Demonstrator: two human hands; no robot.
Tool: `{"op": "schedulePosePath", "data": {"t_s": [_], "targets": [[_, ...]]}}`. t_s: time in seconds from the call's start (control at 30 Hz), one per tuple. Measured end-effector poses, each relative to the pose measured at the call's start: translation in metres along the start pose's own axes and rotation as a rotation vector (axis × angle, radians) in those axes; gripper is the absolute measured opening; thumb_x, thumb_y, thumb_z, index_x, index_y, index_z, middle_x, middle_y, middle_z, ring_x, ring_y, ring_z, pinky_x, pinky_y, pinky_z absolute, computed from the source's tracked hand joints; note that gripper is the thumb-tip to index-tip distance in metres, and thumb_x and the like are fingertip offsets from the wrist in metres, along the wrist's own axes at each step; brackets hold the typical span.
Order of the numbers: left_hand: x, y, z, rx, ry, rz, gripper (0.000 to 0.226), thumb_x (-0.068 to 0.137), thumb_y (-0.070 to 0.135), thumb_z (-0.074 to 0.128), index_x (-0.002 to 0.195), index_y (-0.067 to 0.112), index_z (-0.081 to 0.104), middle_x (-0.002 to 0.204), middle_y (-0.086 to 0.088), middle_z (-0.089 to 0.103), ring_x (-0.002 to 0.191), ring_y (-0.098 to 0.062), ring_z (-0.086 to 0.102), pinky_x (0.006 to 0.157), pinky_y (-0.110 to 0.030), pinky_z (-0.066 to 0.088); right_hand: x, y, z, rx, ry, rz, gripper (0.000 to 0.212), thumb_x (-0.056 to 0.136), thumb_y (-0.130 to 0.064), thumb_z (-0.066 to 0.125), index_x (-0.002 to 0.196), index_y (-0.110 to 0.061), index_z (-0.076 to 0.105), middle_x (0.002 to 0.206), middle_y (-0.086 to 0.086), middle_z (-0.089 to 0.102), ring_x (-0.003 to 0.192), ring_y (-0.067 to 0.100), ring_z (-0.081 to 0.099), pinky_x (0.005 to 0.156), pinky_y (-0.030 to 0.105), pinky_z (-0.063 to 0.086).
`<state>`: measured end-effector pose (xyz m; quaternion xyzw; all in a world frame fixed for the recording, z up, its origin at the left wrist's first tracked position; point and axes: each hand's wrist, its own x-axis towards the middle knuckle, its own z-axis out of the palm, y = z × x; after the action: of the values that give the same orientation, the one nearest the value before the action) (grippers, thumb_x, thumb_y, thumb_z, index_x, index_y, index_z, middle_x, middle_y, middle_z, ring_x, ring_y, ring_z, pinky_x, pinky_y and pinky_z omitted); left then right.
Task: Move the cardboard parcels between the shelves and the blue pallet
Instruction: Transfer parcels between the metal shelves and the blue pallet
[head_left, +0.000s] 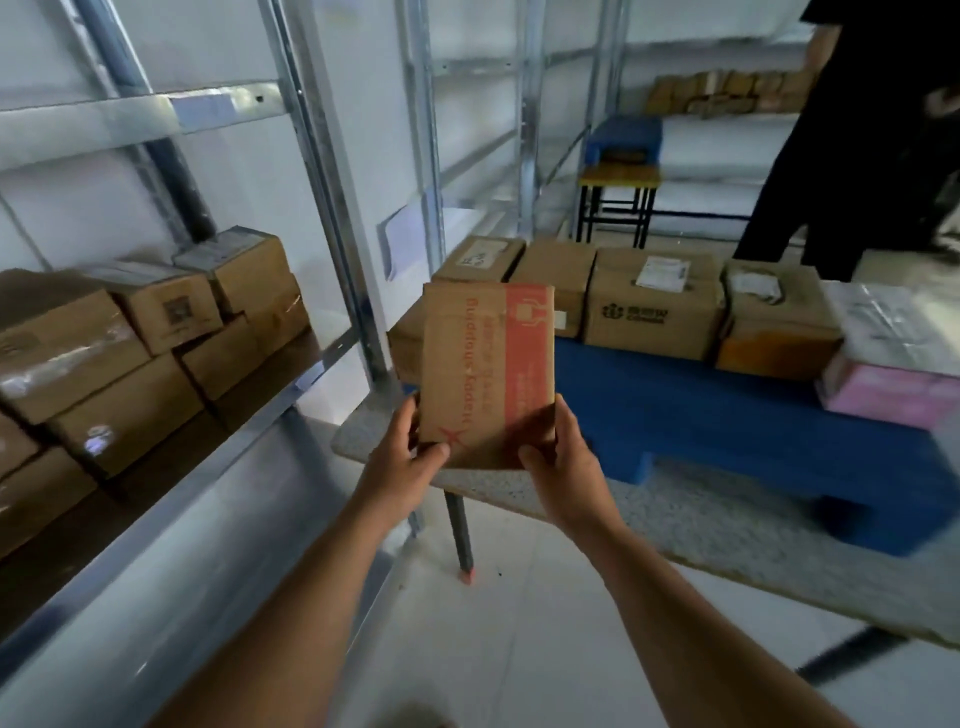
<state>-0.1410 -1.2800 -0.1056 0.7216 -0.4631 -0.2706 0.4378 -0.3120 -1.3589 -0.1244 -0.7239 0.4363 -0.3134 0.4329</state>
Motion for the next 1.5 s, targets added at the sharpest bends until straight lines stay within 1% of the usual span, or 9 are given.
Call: {"op": "schedulePosePath", "data": {"t_s": [0.23, 0.4, 0.57, 0.7, 0.9, 1.0, 1.1, 1.23, 1.5], "targets": [[0.072, 0.009, 0.026, 0.088, -0.123, 0.011, 0.061, 0.095, 0.03, 0.051, 0.147, 0.029, 0.02, 0.14, 0.001, 0.046, 0.125, -0.019, 0.046, 0.1, -0.037, 0.038, 0.041, 0.015, -0.017, -0.041, 0.143, 0.113, 0.048, 0.091, -0.016, 0.05, 0.129, -0.041, 0.035, 0.103, -0.012, 0.06, 0.084, -0.001, 0.055, 0.061, 0.013, 0.036], [0.122, 0.0, 0.038, 0.129, -0.216, -0.02, 0.066, 0.095, 0.035, 0.049, 0.149, 0.03, 0.011, 0.149, -0.003, 0.035, 0.133, -0.022, 0.037, 0.106, -0.039, 0.034, 0.081, 0.027, -0.016, -0.081, 0.19, 0.214, 0.04, 0.091, -0.022, 0.05, 0.126, -0.036, 0.038, 0.097, -0.01, 0.059, 0.077, -0.002, 0.053, 0.055, 0.019, 0.035], [0.16, -0.017, 0.046, 0.127, -0.284, -0.022, 0.07, 0.095, 0.035, 0.049, 0.15, 0.029, 0.007, 0.155, -0.001, 0.02, 0.14, -0.02, 0.025, 0.109, -0.034, 0.027, 0.114, 0.042, -0.007, -0.075, 0.178, 0.285, 0.026, 0.089, -0.031, 0.053, 0.11, -0.039, 0.04, 0.1, -0.012, 0.06, 0.084, 0.005, 0.057, 0.067, 0.03, 0.047], [0.178, -0.031, 0.043, 0.264, -0.328, -0.03, 0.072, 0.095, 0.032, 0.05, 0.15, 0.028, 0.004, 0.146, -0.009, 0.037, 0.11, -0.018, 0.054, 0.083, -0.018, 0.046, 0.128, 0.05, 0.0, -0.065, 0.151, 0.291, 0.032, 0.079, -0.04, 0.059, 0.105, -0.049, 0.042, 0.098, -0.017, 0.061, 0.087, 0.004, 0.059, 0.075, 0.03, 0.052], [0.213, -0.025, 0.013, 0.766, -0.018, 0.452, 0.067, 0.083, 0.044, 0.063, 0.141, 0.02, 0.039, 0.134, -0.004, 0.044, 0.12, -0.025, 0.041, 0.093, -0.038, 0.038, 0.145, 0.059, 0.001, -0.052, 0.173, 0.299, 0.045, 0.075, -0.046, 0.065, 0.114, -0.045, 0.044, 0.099, -0.017, 0.061, 0.09, 0.006, 0.058, 0.072, 0.028, 0.048], [0.232, -0.024, 0.004, 0.731, -0.138, 0.345, 0.075, 0.084, 0.05, 0.06, 0.146, 0.023, 0.028, 0.152, 0.0, 0.029, 0.137, -0.023, 0.027, 0.109, -0.038, 0.027, 0.155, 0.059, -0.001, -0.088, 0.183, 0.289, 0.061, 0.08, -0.044, 0.064, 0.134, -0.041, 0.034, 0.1, -0.02, 0.055, 0.082, 0.001, 0.052, 0.067, 0.024, 0.04], [0.245, -0.028, -0.002, 0.695, -0.229, 0.321, 0.068, 0.088, 0.051, 0.055, 0.145, 0.022, 0.032, 0.15, 0.001, 0.035, 0.137, -0.02, 0.029, 0.108, -0.034, 0.027, 0.168, 0.062, 0.003, -0.111, 0.169, 0.308, 0.077, 0.085, -0.042, 0.063, 0.148, -0.034, 0.019, 0.11, -0.015, 0.048, 0.092, 0.006, 0.048, 0.073, 0.026, 0.039], [0.253, -0.031, -0.008, 0.765, -0.223, 0.407, 0.06, 0.088, 0.05, 0.054, 0.14, 0.023, 0.042, 0.146, 0.006, 0.041, 0.133, -0.021, 0.033, 0.104, -0.033, 0.028, 0.178, 0.065, 0.014, -0.114, 0.197, 0.266, 0.066, 0.087, -0.036, 0.062, 0.143, -0.031, 0.027, 0.101, -0.014, 0.051, 0.082, 0.005, 0.049, 0.064, 0.024, 0.039], [0.257, -0.037, -0.004, 0.774, -0.165, 0.467, 0.052, 0.089, 0.045, 0.056, 0.133, 0.019, 0.051, 0.138, 0.006, 0.049, 0.123, -0.018, 0.042, 0.098, -0.031, 0.034, 0.183, 0.069, 0.017, -0.069, 0.209, 0.261, 0.066, 0.089, -0.033, 0.062, 0.143, -0.036, 0.026, 0.104, -0.019, 0.051, 0.09, 0.006, 0.049, 0.066, 0.019, 0.036]]}}
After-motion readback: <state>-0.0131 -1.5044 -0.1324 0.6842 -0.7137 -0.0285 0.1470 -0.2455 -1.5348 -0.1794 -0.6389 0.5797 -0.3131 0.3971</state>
